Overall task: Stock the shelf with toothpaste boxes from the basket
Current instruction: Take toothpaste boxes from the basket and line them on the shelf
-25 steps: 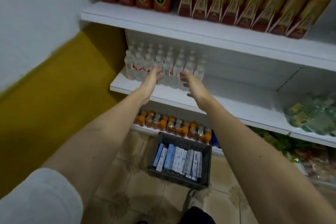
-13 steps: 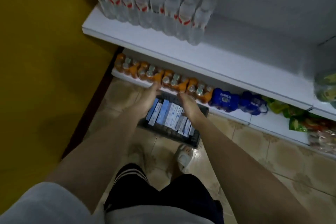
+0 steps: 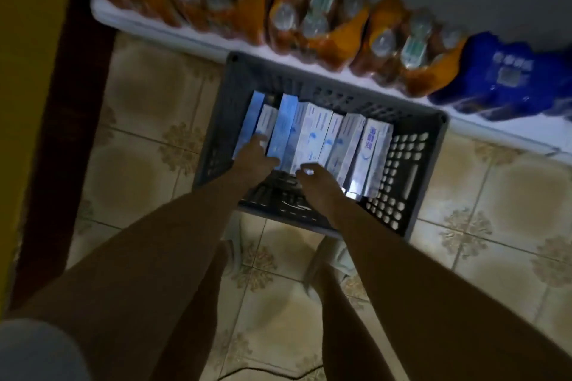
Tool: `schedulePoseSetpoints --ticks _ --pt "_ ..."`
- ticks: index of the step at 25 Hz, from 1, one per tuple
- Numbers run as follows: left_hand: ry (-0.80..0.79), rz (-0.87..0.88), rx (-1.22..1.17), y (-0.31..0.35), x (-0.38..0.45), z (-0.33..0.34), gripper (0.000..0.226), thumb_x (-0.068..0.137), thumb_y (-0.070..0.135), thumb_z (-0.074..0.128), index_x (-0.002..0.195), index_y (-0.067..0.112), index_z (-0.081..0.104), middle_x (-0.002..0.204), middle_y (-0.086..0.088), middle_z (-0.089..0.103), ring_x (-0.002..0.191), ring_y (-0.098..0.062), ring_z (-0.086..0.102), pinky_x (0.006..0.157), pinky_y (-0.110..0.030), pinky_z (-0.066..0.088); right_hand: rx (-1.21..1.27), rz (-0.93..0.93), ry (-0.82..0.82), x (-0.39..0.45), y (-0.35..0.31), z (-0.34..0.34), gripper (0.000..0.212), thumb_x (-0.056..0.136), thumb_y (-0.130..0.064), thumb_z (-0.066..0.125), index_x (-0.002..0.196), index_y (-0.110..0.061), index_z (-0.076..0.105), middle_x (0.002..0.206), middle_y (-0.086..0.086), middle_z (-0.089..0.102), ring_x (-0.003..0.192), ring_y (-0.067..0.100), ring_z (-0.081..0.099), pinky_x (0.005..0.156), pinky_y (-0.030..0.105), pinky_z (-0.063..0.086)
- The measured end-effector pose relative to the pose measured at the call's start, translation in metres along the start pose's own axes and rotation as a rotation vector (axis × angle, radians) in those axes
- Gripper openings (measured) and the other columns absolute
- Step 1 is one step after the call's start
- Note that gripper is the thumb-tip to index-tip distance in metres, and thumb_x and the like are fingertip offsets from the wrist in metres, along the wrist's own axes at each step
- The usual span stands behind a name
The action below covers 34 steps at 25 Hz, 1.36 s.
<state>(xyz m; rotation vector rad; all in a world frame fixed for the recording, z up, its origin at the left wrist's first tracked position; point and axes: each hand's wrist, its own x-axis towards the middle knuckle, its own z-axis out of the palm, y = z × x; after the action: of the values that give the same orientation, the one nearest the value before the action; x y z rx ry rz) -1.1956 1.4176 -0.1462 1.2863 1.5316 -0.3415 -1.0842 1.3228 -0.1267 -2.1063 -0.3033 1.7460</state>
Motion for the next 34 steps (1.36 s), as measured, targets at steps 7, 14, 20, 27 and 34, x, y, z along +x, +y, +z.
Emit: schedulePoseSetpoints --ticks 7,14,20,27,34 --pt "0.101 0.016 0.112 -0.034 0.129 0.069 0.076 0.084 0.024 0.074 0.144 0.009 0.029 0.142 -0.018 0.04 0.126 -0.035 0.047 0.098 -0.043 0.046 -0.108 -0.036 0.057 0.166 0.025 0.024 0.034 0.095 -0.008 0.049 0.129 -0.009 0.054 0.094 0.012 0.058 0.078 0.025 0.056 0.045 0.021 0.04" --pt "-0.004 0.024 -0.167 -0.053 0.139 0.053 0.061 0.086 0.016 0.07 0.14 0.009 0.042 0.126 -0.008 0.055 0.118 -0.028 0.055 0.085 -0.033 0.051 0.02 -0.035 0.192 0.174 0.038 0.03 0.041 0.091 0.002 0.043 0.126 -0.011 0.057 0.114 0.012 0.065 0.091 0.026 0.067 0.07 0.035 0.054" --pt "-0.057 -0.283 -0.728 -0.068 0.124 0.03 0.073 0.084 0.066 0.048 0.136 0.014 0.054 0.13 -0.017 0.062 0.103 -0.029 0.063 0.09 -0.043 0.049 -0.006 0.003 0.173 0.168 0.004 0.035 0.037 0.093 -0.002 0.043 0.126 -0.003 0.059 0.107 0.014 0.064 0.078 0.025 0.062 0.056 0.025 0.048" --pt "-0.026 -0.243 -0.87 -0.081 0.135 0.037 0.053 0.096 0.058 0.042 0.123 0.015 0.055 0.114 -0.01 0.065 0.089 -0.021 0.064 0.087 -0.042 0.053 -0.374 -0.051 0.28 0.194 -0.011 0.074 0.026 0.097 -0.015 0.052 0.118 -0.001 0.058 0.12 0.016 0.063 0.109 0.033 0.062 0.08 0.034 0.051" --pt "0.101 -0.191 -0.676 -0.085 0.14 0.037 0.054 0.093 0.062 0.041 0.118 0.019 0.061 0.114 -0.006 0.066 0.104 -0.023 0.065 0.09 -0.043 0.053 -0.37 0.105 0.297 0.232 -0.015 0.086 0.05 0.094 -0.02 0.059 0.135 -0.002 0.036 0.136 0.016 0.053 0.127 0.032 0.052 0.097 0.035 0.044"
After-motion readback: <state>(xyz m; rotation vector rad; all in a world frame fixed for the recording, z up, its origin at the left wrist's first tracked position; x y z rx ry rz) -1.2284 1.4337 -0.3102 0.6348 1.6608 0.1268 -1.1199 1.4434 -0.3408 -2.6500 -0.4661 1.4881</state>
